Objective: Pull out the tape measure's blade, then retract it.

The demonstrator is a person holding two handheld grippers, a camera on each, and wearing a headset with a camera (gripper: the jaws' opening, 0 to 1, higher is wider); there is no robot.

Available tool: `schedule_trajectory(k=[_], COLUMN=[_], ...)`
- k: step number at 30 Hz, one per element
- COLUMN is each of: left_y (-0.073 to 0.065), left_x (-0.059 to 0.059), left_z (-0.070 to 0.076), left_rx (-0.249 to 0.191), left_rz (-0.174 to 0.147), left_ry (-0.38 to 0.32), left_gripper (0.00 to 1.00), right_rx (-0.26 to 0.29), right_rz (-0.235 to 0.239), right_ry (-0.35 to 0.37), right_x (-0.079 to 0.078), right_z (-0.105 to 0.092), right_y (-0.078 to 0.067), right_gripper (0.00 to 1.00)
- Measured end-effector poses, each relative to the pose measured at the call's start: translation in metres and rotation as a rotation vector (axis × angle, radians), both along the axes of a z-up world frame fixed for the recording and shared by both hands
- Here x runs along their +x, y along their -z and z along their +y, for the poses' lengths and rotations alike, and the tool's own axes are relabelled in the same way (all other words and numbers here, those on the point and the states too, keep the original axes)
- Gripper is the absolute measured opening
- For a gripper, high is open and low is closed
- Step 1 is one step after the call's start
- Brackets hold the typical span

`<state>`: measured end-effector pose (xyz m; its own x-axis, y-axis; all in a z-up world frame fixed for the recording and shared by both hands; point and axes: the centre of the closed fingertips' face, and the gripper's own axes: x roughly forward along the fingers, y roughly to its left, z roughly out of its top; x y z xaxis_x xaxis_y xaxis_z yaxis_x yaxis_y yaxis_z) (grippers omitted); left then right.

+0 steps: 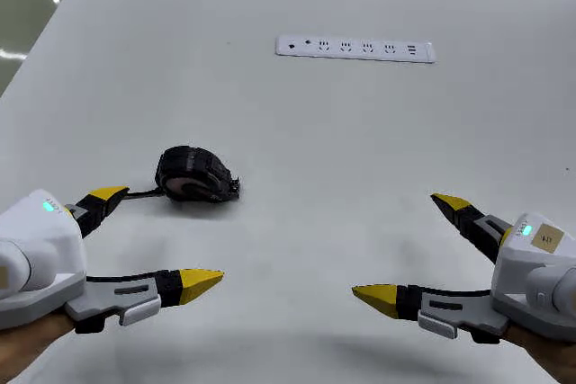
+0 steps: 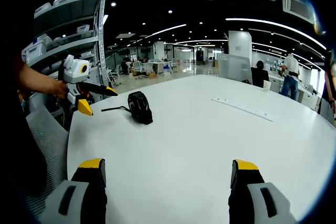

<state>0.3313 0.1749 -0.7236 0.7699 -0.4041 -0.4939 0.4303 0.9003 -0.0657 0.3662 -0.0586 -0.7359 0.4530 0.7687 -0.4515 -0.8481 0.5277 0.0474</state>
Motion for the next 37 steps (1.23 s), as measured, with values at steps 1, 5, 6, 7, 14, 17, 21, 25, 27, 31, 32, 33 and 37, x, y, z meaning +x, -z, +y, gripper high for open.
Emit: schedule_trajectory(k=[1,5,6,7,14,17,21,25,27,31,32,33,37], left_y=[0.000,0.003,0.002,0.002,-0.003,-0.002,-0.002,-0.004,-0.005,-0.006,-0.006,-0.005,-0.006], left_x=[0.001,-0.001,-0.002,-0.002,-0.002,-0.001,-0.002,-0.001,-0.001,-0.001,-0.002,-0.002,-0.003], left_z=[0.001,0.001,-0.001,-0.002,-0.005,-0.004,-0.006,-0.007,-0.006,-0.007,-0.008,-0.008,-0.009], left_rx=[-0.001,0.008,-0.002,-0.019,-0.045,-0.030,-0.039,-0.044,-0.037,-0.042,-0.029,-0.030,-0.037], left_rz=[0.001,0.020,0.020,0.025,0.019,0.018,0.025,0.018,0.016,0.015,0.011,0.016,0.016], left_ry=[-0.002,0.008,0.013,0.015,0.021,0.023,0.032,0.038,0.038,0.043,0.047,0.052,0.056], left_gripper=[0.99,0.99,0.99,0.99,0.99,0.99,0.99,0.99,0.99,0.99,0.99,0.99,0.99], right_rx=[0.002,0.000,0.001,0.002,0.007,0.007,0.006,0.008,0.007,0.008,0.008,0.007,0.009], right_rz=[0.002,0.001,0.001,0.001,-0.001,-0.002,-0.003,-0.004,-0.003,-0.004,-0.004,-0.004,-0.002], right_ry=[0.001,-0.002,-0.001,-0.001,0.000,0.002,0.003,0.007,0.005,0.006,0.006,0.005,0.005], right_x=[0.000,-0.001,-0.001,-0.001,0.000,0.001,0.001,0.001,0.001,0.002,0.002,0.002,0.002], right_z=[0.000,0.001,0.001,0.001,0.001,0.001,0.000,-0.001,-0.001,-0.001,-0.001,-0.001,-0.001], right_y=[0.000,0.000,0.000,0.000,-0.002,-0.002,-0.002,-0.003,-0.003,-0.004,-0.004,-0.004,-0.004], right_gripper=[0.99,0.99,0.99,0.99,0.99,0.99,0.99,0.99,0.99,0.99,0.99,0.99,0.99])
